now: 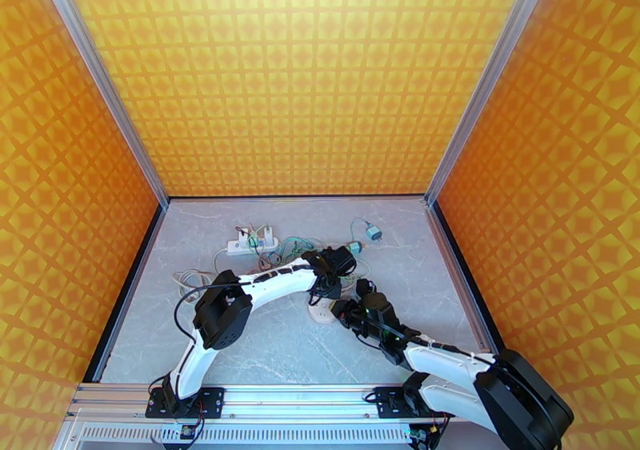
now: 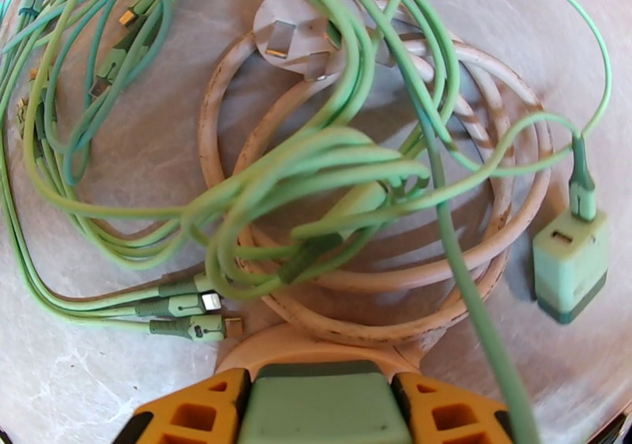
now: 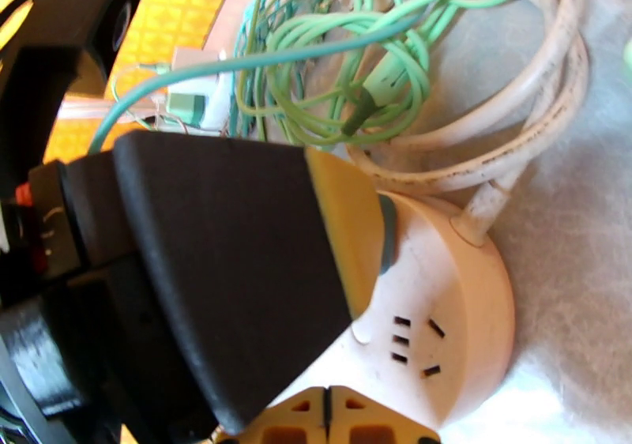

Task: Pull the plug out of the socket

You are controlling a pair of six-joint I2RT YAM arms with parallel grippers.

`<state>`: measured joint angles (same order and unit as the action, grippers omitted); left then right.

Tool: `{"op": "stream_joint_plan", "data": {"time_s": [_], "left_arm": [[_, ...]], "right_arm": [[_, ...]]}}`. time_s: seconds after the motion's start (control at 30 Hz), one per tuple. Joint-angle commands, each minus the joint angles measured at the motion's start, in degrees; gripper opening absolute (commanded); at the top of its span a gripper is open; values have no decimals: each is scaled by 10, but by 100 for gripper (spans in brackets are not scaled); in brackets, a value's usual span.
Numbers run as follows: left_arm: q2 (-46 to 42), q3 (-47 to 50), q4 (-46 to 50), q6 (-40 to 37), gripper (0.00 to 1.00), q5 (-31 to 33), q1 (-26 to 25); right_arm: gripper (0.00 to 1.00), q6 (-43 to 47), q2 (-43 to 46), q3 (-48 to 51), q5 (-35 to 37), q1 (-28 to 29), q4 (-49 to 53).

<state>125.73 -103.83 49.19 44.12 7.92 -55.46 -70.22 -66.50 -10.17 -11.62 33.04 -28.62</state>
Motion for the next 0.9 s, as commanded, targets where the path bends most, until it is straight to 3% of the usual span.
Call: {"op": "stream_joint_plan", "data": {"time_s": [0.0, 0.2, 0.47, 0.87], "left_arm": [[20, -17, 6, 38, 31, 12, -3], [28, -28, 4, 40, 31, 11, -8], [33, -35, 12, 40, 31, 12, -12], [41, -104, 77, 32, 29, 11, -12]], "right_arm": [[0, -47, -11, 9, 38, 3, -86], [0, -54, -63, -13, 45, 2, -94], [0, -92, -188, 2, 46, 5, -202], [0, -96, -190, -20, 58, 9, 78]]}}
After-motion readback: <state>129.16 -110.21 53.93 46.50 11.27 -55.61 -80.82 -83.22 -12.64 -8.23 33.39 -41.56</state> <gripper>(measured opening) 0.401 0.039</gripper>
